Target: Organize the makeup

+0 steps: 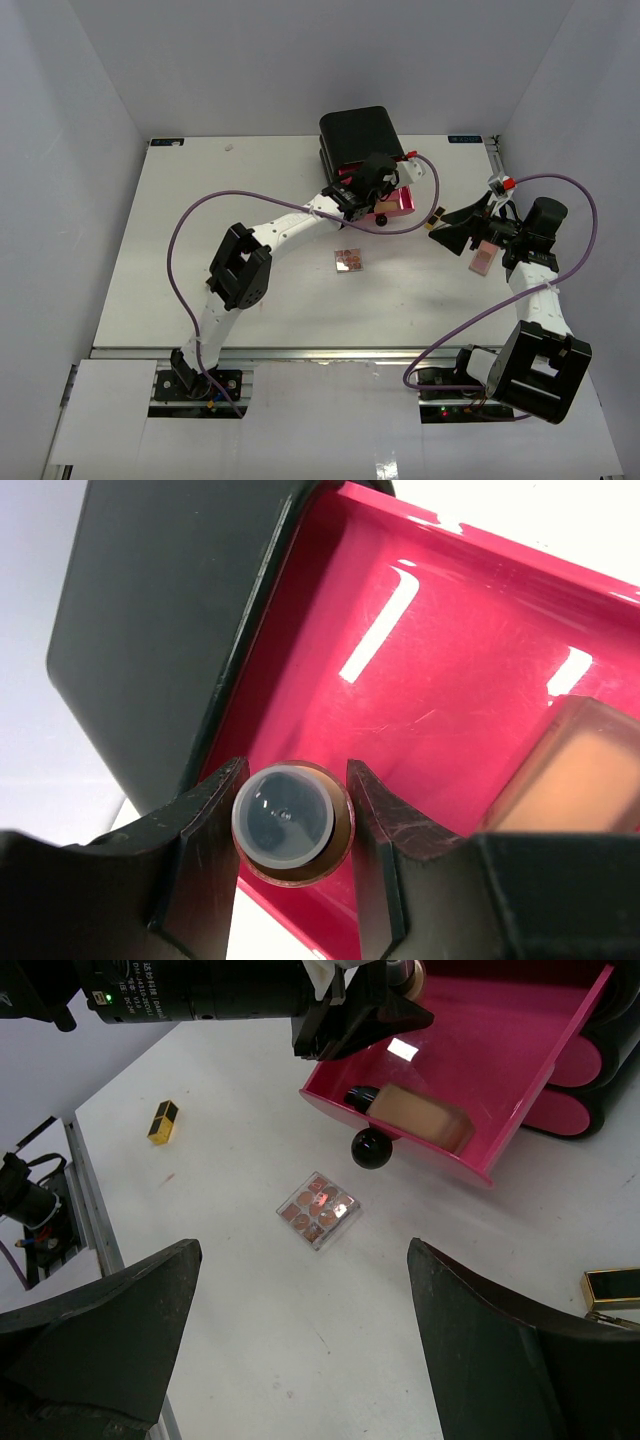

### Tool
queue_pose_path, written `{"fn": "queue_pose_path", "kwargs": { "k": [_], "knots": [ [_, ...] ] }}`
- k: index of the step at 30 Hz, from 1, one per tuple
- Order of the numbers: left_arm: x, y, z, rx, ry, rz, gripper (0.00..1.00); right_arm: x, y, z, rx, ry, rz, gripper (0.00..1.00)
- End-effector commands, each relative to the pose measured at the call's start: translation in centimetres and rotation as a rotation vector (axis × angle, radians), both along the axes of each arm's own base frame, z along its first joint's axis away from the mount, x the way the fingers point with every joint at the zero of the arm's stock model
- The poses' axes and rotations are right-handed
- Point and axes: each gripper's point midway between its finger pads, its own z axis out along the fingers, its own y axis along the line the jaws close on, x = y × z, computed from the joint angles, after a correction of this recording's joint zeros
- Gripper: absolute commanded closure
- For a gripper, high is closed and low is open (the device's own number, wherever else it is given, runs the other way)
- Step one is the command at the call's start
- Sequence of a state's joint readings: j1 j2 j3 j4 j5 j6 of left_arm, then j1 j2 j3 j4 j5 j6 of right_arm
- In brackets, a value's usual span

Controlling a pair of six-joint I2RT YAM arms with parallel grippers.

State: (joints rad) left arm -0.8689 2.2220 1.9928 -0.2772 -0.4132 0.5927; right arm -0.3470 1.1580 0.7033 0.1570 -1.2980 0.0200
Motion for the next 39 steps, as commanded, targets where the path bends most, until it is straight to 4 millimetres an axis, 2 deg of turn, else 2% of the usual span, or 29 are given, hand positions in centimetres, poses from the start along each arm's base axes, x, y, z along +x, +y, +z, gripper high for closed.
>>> {"fn": "queue_pose_path", "kwargs": {
  "k": [1, 4, 7, 17, 25, 35, 39],
  "knots": [
    [0.3, -0.3, 4.5, -0.054, -0.087, 0.020, 0.76, -0.2, 0.0, 1.2, -0.008, -0.045, 0.015, 0.10],
    [0.2, -0.4, 4.4, -0.060, -0.083, 0.017, 0.64, -0.3, 0.0, 1.2, -0.007, -0.046, 0.017, 0.10],
    [0.3, -0.5, 4.1, -0.059, -0.080, 0.018, 0.56, -0.3, 0.0, 1.2, -0.006, -0.044, 0.015, 0.10],
    [0.2, -0.5, 4.0, -0.065, -0.076, 0.017, 0.37, -0.3, -0.1, 1.3, -0.006, -0.049, 0.015, 0.10],
    [0.0, -0.7, 3.6, -0.063, -0.069, 0.017, 0.30, -0.4, -0.2, 1.4, -0.003, -0.047, 0.016, 0.10],
    [-0.2, -1.2, 5.6, -0.114, -0.088, 0.012, 0.29, -0.4, -0.2, 1.4, -0.002, -0.048, 0.016, 0.10],
    [-0.3, -1.2, 6.7, -0.137, -0.099, 0.010, 0.32, -0.5, -0.2, 1.4, -0.002, -0.049, 0.016, 0.10]
  ]
}}
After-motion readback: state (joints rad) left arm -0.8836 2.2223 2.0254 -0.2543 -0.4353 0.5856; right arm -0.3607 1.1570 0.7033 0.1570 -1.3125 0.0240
